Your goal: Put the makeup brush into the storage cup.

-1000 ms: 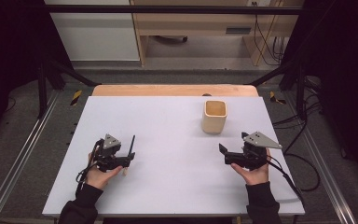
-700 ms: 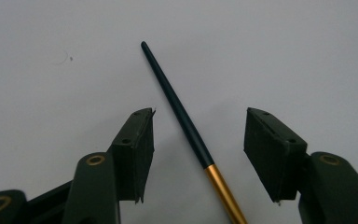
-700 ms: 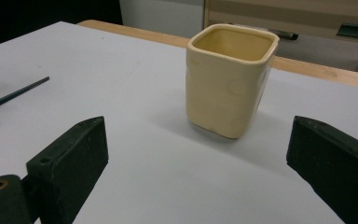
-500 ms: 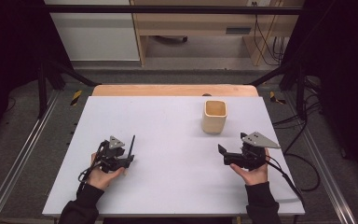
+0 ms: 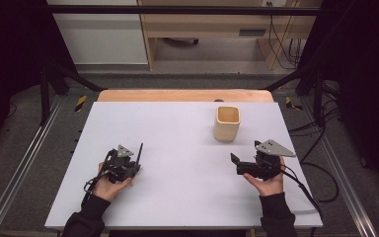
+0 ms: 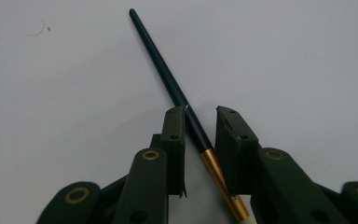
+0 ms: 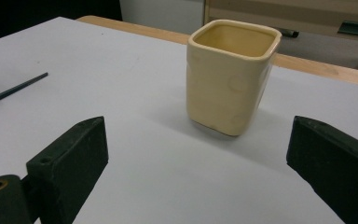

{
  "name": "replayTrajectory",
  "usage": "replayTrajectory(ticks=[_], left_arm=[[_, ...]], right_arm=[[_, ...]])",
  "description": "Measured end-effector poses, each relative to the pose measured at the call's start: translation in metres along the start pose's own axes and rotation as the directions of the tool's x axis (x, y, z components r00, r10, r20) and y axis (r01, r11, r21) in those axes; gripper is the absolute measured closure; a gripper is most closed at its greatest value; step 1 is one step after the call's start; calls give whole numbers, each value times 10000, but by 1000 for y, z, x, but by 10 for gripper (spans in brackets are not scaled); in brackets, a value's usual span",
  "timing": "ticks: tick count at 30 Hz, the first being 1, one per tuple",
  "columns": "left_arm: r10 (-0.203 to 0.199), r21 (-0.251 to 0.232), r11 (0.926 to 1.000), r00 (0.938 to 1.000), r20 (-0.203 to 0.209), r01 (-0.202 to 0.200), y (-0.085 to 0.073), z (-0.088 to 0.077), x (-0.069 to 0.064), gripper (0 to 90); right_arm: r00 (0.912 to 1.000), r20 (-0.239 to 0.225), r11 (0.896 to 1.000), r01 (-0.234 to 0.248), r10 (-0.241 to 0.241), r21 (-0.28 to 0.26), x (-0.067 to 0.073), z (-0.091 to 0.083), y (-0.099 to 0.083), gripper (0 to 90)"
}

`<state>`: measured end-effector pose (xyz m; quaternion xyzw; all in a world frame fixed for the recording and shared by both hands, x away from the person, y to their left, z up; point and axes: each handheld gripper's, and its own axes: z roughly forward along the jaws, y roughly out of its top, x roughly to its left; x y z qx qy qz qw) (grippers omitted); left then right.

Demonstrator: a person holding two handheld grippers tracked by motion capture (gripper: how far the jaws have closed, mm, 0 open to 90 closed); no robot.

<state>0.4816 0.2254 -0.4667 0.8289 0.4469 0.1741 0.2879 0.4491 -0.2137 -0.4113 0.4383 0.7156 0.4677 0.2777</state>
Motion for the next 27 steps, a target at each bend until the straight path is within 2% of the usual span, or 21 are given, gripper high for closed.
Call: replayTrajectory(ticks=[9, 13, 16, 20, 27], left_arm=[[-26, 96, 10000, 10000, 3, 26, 0, -1, 1, 813], [53, 157, 9999, 10000, 77, -54, 0, -2, 1, 820], [180, 244, 9995, 9998, 29, -181, 1, -2, 2, 784], [229, 216, 9995, 9996, 188, -233, 3, -8, 5, 715], [658, 287, 9973, 9969, 431, -670, 16, -18, 6, 627]], right_arm=[[10000, 8, 10000, 44, -44, 42, 0, 1, 0, 56], [10000, 10, 10000, 64, -64, 63, 0, 1, -1, 56], [10000, 10, 10000, 62, -62, 63, 0, 1, -1, 56], [10000, 8, 10000, 46, -46, 55, 0, 0, 0, 56], [10000, -6, 10000, -42, 42, -15, -1, -2, 1, 56]])
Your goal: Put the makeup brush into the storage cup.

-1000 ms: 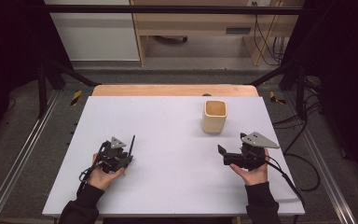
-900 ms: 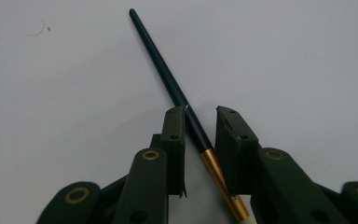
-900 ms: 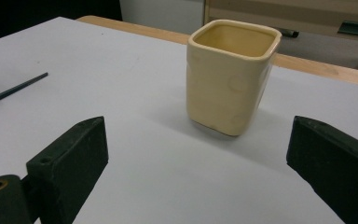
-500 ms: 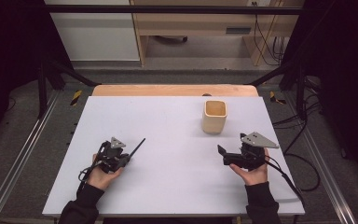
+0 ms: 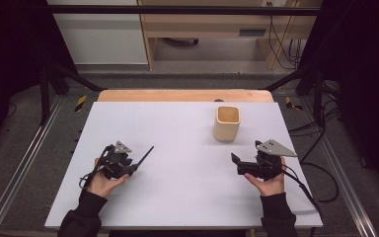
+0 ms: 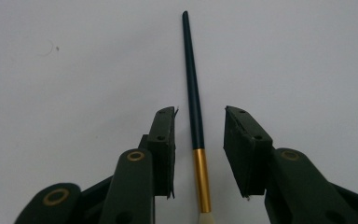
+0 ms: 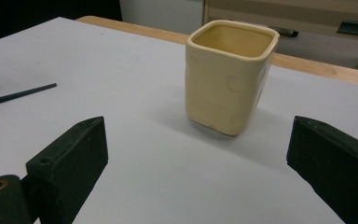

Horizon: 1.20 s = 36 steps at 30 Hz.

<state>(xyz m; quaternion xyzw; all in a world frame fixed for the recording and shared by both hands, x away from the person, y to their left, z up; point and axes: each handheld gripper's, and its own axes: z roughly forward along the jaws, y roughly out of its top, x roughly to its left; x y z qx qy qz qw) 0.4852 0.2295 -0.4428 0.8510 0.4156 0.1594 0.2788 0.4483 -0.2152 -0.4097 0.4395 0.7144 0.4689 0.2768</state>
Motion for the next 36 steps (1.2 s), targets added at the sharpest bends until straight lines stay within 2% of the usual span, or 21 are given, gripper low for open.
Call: replayTrajectory(ticks=[6, 9, 12, 18, 26, 31, 36], left_arm=[[585, 563, 9967, 9982, 98, -590, 14, 6, -3, 613], [907, 861, 9921, 9958, 87, -911, 21, 11, -4, 633], [1052, 1177, 9874, 9944, 77, -1054, 25, 18, -4, 651], [1156, 1599, 9802, 9932, 141, -1164, 27, 28, -2, 699], [1144, 1764, 9776, 9934, 126, -1148, 26, 31, -2, 760], [1010, 1780, 9785, 9946, 254, -1039, 26, 32, -3, 810], [940, 1835, 9783, 9953, 213, -963, 26, 32, -3, 820]], right_arm=[[10000, -12, 10000, 52, -52, 60, -1, 0, 0, 56], [10000, -41, 9999, 46, -46, 97, -1, 0, 0, 56], [10000, -62, 9999, 77, -76, 112, -1, 0, 0, 56], [9999, -111, 9999, 54, -52, 107, -1, 0, 0, 56], [9999, -130, 9999, 6, -4, 142, 0, 1, 0, 56], [9999, -138, 9999, 34, -32, 157, 0, 1, 0, 56], [9999, -139, 9998, 63, -61, 181, 0, 1, 0, 56]])
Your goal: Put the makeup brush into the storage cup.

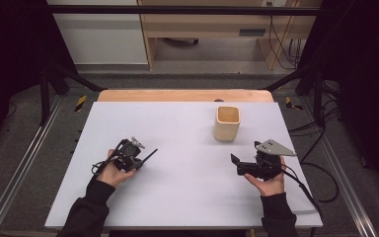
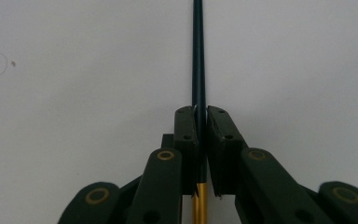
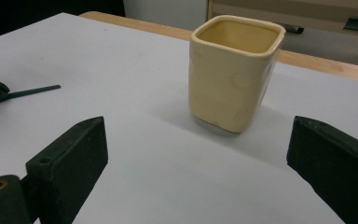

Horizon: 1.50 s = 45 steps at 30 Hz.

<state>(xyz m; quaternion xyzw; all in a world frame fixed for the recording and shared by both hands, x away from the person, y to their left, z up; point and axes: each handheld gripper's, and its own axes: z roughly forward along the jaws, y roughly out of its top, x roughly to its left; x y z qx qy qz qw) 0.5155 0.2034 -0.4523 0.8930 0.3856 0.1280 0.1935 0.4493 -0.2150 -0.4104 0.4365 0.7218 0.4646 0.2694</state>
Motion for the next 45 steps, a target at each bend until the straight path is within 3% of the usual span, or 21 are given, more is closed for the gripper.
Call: replayTrajectory(ticks=[14, 23, 30, 40, 45], left_arm=[[220, -28, 9998, 9997, -84, -220, 0, -2, -2, 827], [191, -1036, 9944, 9996, -229, -214, -4, -23, -6, 827], [174, -1958, 9805, 9998, -64, -183, -9, -38, -11, 827], [446, -3070, 9508, 9990, 51, -409, -12, -58, -23, 826], [796, -3124, 9477, 9963, 311, -660, -11, -62, -30, 827]], right_arm=[[10000, -27, 10000, 5, -5, -3, 0, 0, 0, 56], [10000, -42, 10000, 9, -9, -57, 0, -1, 0, 57], [10000, -83, 10000, -10, 9, -95, 1, -2, 1, 58], [9996, -245, 9997, 103, -109, -229, 5, -3, 3, 62], [9990, -398, 9995, 207, -216, -230, 9, -3, 4, 66]])
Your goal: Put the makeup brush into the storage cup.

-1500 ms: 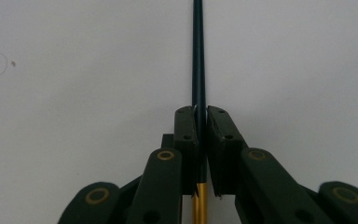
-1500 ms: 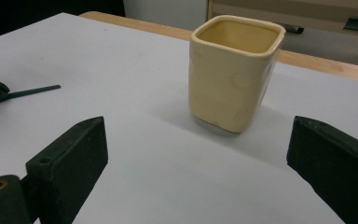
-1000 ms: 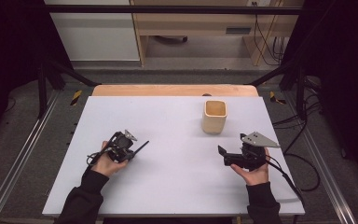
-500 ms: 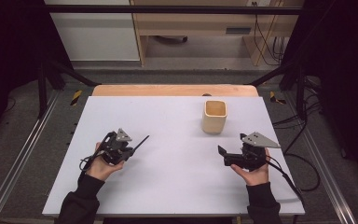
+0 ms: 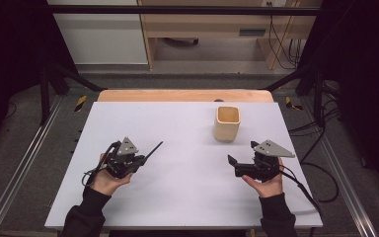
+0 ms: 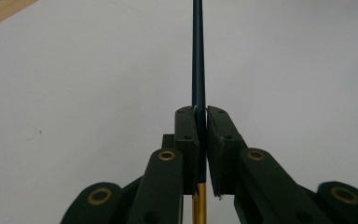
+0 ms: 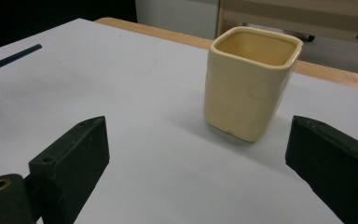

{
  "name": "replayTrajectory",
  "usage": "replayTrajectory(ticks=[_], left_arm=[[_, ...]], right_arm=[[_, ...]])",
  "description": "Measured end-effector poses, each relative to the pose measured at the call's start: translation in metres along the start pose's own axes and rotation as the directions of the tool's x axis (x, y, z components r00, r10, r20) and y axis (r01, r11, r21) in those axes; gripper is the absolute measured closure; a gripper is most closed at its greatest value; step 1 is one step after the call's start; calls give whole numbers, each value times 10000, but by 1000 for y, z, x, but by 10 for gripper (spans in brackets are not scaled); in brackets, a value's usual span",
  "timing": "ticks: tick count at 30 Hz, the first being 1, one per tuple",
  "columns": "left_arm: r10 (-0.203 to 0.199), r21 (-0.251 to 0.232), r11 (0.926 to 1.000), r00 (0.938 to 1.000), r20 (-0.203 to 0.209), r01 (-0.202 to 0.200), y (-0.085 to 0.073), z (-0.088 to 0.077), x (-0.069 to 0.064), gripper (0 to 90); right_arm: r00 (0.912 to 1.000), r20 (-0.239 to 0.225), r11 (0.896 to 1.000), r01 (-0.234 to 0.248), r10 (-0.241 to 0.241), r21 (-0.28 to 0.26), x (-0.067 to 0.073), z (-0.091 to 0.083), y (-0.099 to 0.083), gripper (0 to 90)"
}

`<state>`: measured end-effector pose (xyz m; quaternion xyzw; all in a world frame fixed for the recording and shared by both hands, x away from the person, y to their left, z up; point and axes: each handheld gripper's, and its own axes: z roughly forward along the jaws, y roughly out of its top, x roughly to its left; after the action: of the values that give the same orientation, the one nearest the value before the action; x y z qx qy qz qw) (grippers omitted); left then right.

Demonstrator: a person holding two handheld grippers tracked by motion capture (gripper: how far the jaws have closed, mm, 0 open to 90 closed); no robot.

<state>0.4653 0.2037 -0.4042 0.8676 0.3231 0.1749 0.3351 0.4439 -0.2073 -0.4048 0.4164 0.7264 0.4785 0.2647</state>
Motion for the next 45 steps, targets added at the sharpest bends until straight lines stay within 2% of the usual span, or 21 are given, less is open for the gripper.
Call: replayTrajectory(ticks=[11, 17, 23, 28, 31, 39, 45], left_arm=[[704, 206, 9972, 9955, 634, -718, 4, 8, -18, 827], [863, 103, 9961, 9924, 876, -875, 7, 9, -24, 827], [1107, 75, 9936, 9869, 1170, -1123, 11, 11, -31, 827], [1391, 66, 9899, 9804, 1394, -1414, 15, 11, -37, 827], [1650, 139, 9855, 9732, 1604, -1693, 18, 12, -41, 826], [2004, 178, 9780, 9599, 1963, -2078, 23, 15, -50, 827], [2310, 181, 9705, 9486, 2164, -2405, 29, 17, -56, 826]], right_arm=[[9991, -281, 9992, 320, -314, 227, 10, 6, 1, 67], [9985, -415, 9987, 382, -368, 330, 14, 8, 0, 69], [9965, -520, 9963, 681, -654, 521, 19, 10, 1, 72], [9939, -651, 9935, 930, -888, 655, 24, 13, 3, 74], [9920, -710, 9913, 1099, -1048, 722, 28, 14, 4, 77], [9753, -1137, 9759, 1997, -1893, 884, 45, 20, 8, 82], [9638, -1453, 9670, 2380, -2235, 906, 56, 23, 11, 90]])
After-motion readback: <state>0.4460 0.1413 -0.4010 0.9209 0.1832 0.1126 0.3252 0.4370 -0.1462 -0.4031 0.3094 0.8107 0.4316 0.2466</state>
